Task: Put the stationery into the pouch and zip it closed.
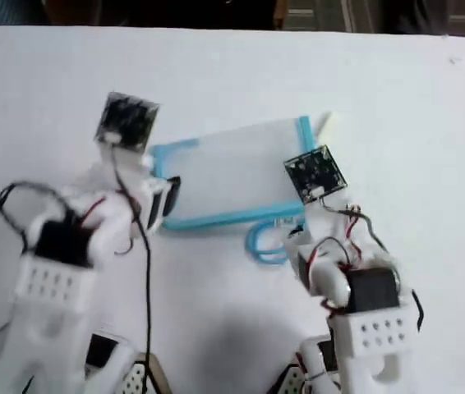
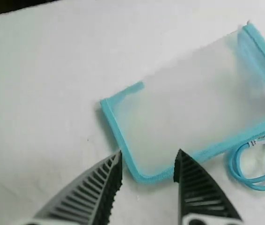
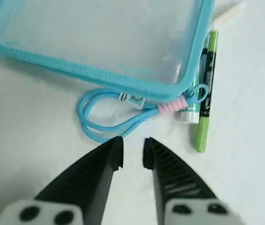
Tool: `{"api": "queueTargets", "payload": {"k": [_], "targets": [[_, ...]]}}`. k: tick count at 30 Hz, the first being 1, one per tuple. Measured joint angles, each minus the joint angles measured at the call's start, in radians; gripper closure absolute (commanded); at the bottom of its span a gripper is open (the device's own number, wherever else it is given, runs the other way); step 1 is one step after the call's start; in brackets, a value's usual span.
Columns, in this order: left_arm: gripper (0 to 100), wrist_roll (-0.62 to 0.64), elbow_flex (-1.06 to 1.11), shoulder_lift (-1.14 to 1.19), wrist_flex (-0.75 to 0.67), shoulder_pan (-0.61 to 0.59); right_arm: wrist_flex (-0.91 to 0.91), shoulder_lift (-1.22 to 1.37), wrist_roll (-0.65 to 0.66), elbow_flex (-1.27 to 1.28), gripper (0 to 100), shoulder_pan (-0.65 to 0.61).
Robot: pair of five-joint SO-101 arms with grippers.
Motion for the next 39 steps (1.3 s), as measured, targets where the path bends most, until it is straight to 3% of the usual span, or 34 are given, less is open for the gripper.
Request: {"api": "queueTargets", "payload": {"k": [3,10,15,26,31,39], "targets": [[80,0.0,-0.025,0.101,-0.003,0.0,0.002,0.087,-0.126,0.012,67.6,0.003],[80,0.0,-0.026,0.129,-0.003,0.0,-0.008,0.439,-0.377,-0.061,84.1,0.002],[80,0.0,-0.026,0.114,-0.003,0.0,-0.014,0.717,-0.516,-0.215,82.7,0.002],[80,0.0,-0.011,0.058,-0.003,-0.002,-0.169,1.056,-0.537,-0.324,82.7,0.002],[80,0.0,-0.011,0.021,-0.003,-0.002,-0.193,1.145,-0.465,-0.327,99.2,-0.011],[80,0.0,-0.011,0.003,-0.003,-0.002,-0.144,1.146,-0.433,-0.328,98.2,-0.009]]}}
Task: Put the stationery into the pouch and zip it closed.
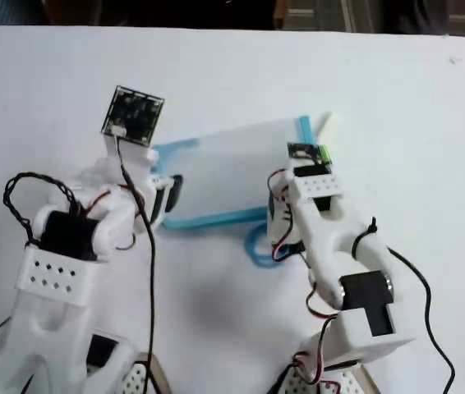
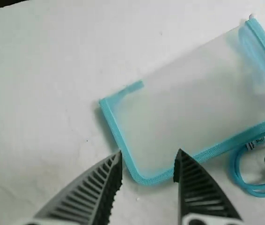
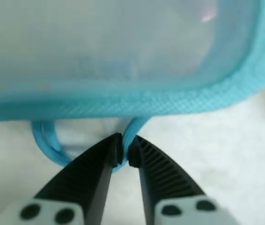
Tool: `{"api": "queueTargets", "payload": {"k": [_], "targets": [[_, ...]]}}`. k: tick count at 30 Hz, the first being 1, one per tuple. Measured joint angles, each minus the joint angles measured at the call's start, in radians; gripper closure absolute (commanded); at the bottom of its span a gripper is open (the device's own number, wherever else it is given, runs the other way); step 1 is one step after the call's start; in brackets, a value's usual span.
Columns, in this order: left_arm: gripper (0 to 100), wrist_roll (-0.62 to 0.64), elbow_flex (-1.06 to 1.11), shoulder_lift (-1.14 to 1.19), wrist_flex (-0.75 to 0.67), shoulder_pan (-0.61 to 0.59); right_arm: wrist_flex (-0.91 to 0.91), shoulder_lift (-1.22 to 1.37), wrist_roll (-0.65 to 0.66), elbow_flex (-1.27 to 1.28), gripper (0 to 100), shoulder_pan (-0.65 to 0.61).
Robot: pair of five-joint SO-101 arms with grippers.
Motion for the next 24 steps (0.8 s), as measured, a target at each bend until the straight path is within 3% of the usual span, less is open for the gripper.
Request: {"api": "queueTargets", "payload": {"k": [5,12,19,24], "targets": [[80,0.0,0.0,0.0,0.0,0.0,0.133,0.0,0.009,0.0,98.1,-0.048],[80,0.0,0.0,0.0,-0.002,0.0,0.295,-0.222,0.233,0.061,97.8,-0.12],[80,0.0,0.003,0.0,-0.021,0.0,0.407,-0.505,0.302,0.15,79.6,-0.153],[80,0.0,0.005,0.0,-0.035,0.0,0.44,-0.615,0.31,0.155,77.2,-0.115]]}}
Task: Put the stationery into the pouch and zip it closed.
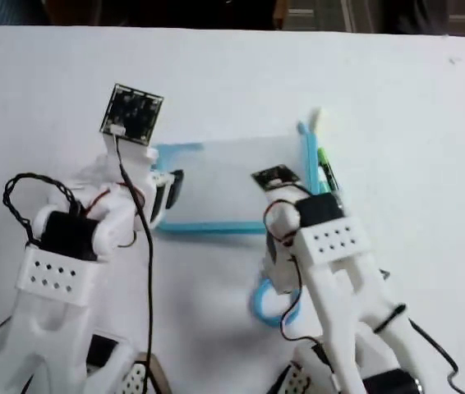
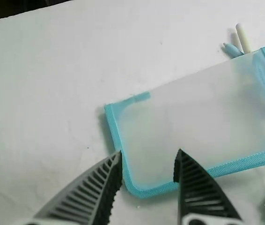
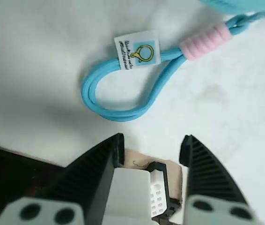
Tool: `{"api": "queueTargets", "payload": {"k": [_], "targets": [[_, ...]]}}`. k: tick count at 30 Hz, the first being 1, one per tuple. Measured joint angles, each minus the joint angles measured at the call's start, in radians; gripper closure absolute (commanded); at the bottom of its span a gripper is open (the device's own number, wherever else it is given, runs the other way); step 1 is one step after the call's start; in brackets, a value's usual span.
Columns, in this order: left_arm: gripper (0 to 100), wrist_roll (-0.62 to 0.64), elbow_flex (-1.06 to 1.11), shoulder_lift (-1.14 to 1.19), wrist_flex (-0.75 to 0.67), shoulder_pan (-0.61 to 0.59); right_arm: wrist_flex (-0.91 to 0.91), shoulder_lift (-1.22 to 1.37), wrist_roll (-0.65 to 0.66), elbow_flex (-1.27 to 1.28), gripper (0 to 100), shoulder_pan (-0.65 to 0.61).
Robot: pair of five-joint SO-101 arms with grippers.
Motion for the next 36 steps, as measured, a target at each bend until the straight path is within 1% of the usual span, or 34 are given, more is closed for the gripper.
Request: {"api": "queueTargets", "payload": {"k": [3,6,8,12,14,16,19,21,27,29,33,36], "targets": [[80,0.0,0.0,0.0,0.0,0.0,-0.015,-0.029,0.003,0.0,77.0,0.068],[80,0.0,0.0,0.0,0.0,0.0,-0.101,-0.034,-0.003,0.006,76.9,0.104],[80,0.0,0.0,0.0,0.0,0.0,-0.175,-0.034,-0.058,0.021,76.9,0.103],[80,0.0,0.0,0.0,0.0,0.0,-0.273,0.002,-0.242,0.052,77.2,0.106],[80,0.0,0.0,0.0,0.0,0.0,-0.298,0.057,-0.295,0.054,77.2,0.112],[80,0.0,0.0,0.0,0.0,0.0,-0.319,0.124,-0.319,0.054,77.2,0.11],[80,0.0,0.0,0.0,-0.002,0.0,-0.379,0.23,-0.33,0.054,77.3,0.115],[80,0.0,0.0,0.0,-0.002,0.0,-0.44,0.299,-0.33,0.054,79.1,0.127],[80,0.0,0.0,0.0,-0.002,0.0,-0.546,0.42,-0.33,0.054,98.8,0.135],[80,0.0,0.0,0.0,-0.002,0.0,-0.563,0.437,-0.325,0.054,97.1,0.141],[80,0.0,0.0,0.0,-0.002,0.0,-0.566,0.437,-0.29,0.054,98.1,0.144],[80,0.0,0.0,0.0,-0.002,0.0,-0.566,0.402,-0.265,0.054,98.1,0.173]]}}
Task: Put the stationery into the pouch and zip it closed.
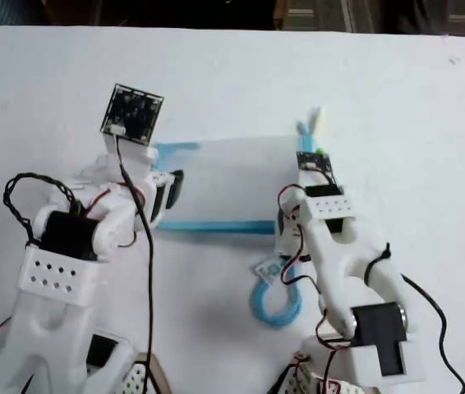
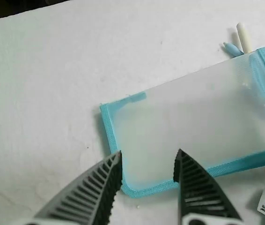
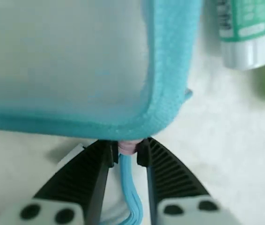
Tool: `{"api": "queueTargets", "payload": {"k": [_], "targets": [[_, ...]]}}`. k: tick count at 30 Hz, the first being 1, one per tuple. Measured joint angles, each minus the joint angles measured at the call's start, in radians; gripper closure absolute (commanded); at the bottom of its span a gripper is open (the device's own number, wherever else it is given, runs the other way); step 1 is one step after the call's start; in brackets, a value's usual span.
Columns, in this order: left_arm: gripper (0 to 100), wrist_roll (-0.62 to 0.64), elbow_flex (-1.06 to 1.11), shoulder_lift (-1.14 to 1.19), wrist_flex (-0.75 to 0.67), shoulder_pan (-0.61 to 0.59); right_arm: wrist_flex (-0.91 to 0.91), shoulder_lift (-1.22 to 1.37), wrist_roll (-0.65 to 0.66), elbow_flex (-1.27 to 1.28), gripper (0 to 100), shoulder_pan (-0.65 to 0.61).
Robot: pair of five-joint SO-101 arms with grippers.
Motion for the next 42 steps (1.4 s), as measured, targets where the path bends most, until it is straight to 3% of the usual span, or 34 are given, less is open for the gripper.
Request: {"api": "queueTargets", "payload": {"k": [15,21,29,35,42], "targets": [[80,0.002,0.0,0.0,-0.025,-0.002,0.089,-0.744,0.422,-0.147,98.2,0.052],[80,0.135,-0.078,0.0,-0.026,-0.11,0.011,-0.945,0.446,-0.222,98.2,0.052],[80,0.25,-0.183,0.0,-0.026,-0.239,-0.15,-1.005,0.446,-0.252,98.2,0.025],[73,0.253,-0.183,0.0,0.043,-0.196,-0.031,-1.023,0.503,-0.206,98.2,-0.035],[73,0.258,-0.259,0.0,0.117,-0.107,0.044,-1.119,0.539,-0.129,98.2,0.055]]}}
